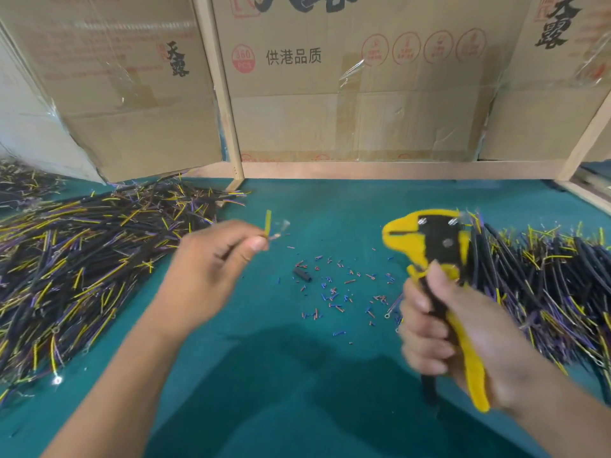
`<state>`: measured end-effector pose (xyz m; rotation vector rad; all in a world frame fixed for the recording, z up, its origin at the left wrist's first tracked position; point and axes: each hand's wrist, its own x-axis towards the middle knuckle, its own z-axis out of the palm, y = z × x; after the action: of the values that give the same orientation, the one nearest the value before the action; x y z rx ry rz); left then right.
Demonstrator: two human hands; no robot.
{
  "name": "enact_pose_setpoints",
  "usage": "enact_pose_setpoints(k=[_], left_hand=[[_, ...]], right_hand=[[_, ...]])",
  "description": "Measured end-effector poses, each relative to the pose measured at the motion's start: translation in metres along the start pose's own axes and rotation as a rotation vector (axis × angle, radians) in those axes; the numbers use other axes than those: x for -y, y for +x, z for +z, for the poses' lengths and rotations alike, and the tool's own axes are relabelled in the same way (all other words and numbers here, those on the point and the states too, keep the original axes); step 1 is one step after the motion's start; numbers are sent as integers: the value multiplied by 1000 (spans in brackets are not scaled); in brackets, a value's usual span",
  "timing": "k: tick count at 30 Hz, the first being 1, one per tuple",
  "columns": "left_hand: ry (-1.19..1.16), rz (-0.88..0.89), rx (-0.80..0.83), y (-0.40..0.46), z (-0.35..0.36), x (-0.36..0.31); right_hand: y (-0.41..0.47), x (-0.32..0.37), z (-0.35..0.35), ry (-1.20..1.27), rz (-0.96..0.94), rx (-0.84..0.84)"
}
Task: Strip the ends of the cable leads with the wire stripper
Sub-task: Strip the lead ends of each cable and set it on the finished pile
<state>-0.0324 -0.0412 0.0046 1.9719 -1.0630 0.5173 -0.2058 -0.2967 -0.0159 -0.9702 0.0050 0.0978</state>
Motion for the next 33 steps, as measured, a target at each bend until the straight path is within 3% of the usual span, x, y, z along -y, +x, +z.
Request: enact_pose_setpoints(k=[3,7,18,24,29,33], left_hand=[[-21,31,104,-2,23,-14],[-90,-37,95,-3,26,-18],[-104,77,146,-7,40,-42],[-195,-119,158,4,43,-63],[-444,-239,284,41,54,-95],[-737,-443,361,91,95,-127]], right_hand=[[5,-20,1,5,66,49],[7,-23,-8,12,112,109],[14,-26,-20,27,163,168],[19,-31,-16,71,230,21],[21,-35,-14,132,269,-39],[24,-40,-13,166,312,-77]])
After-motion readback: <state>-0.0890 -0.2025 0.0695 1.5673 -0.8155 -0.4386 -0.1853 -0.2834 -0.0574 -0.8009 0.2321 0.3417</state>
